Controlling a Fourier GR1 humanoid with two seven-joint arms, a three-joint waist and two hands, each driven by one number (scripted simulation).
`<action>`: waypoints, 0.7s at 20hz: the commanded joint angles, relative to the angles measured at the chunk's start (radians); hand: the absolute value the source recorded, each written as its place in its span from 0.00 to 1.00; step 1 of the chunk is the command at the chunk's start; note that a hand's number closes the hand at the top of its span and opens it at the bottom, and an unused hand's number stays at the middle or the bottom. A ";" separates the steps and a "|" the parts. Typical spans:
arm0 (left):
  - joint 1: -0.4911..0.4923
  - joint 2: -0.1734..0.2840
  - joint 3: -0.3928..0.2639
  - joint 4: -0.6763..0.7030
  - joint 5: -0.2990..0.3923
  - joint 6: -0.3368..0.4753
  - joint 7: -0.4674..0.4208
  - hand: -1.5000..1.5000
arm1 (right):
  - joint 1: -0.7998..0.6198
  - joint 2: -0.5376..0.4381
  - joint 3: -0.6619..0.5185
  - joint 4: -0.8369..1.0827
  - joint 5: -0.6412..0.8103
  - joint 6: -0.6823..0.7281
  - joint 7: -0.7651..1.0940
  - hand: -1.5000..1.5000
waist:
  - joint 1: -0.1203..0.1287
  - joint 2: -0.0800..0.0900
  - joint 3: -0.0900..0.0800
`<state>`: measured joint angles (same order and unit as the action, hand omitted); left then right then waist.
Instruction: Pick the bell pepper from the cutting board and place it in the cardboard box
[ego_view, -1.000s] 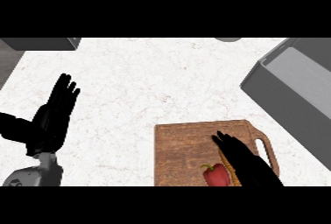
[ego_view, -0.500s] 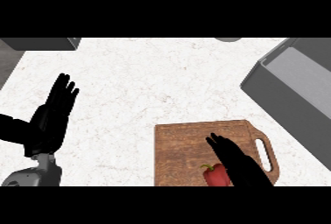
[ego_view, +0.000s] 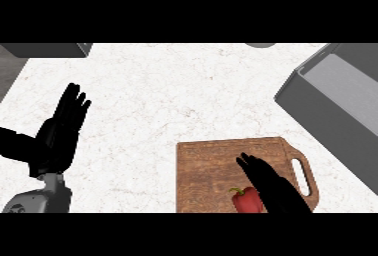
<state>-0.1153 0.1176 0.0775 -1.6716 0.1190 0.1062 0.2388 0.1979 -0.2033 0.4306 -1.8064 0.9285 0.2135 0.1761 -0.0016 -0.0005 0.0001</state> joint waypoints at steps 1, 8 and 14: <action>-0.001 0.000 -0.016 -0.036 -0.034 0.010 0.033 0.50 | -0.014 0.020 0.003 -0.013 0.011 0.023 0.021 0.00 | 0.000 0.000 0.000; 0.008 0.022 0.041 0.024 0.026 -0.057 -0.038 0.50 | -0.057 0.005 0.041 0.125 0.111 -0.098 -0.087 1.00 | 0.002 0.000 0.000; 0.039 0.006 0.035 0.007 0.020 -0.053 -0.032 0.50 | -0.023 -0.009 0.024 0.096 0.144 -0.179 -0.139 1.00 | 0.001 0.000 0.000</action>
<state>-0.1178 0.1161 0.0977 -1.6522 0.1172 0.0825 0.2216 0.1423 -0.1960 0.4597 -1.7237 1.0463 0.0995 0.0781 -0.0001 -0.0027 -0.0010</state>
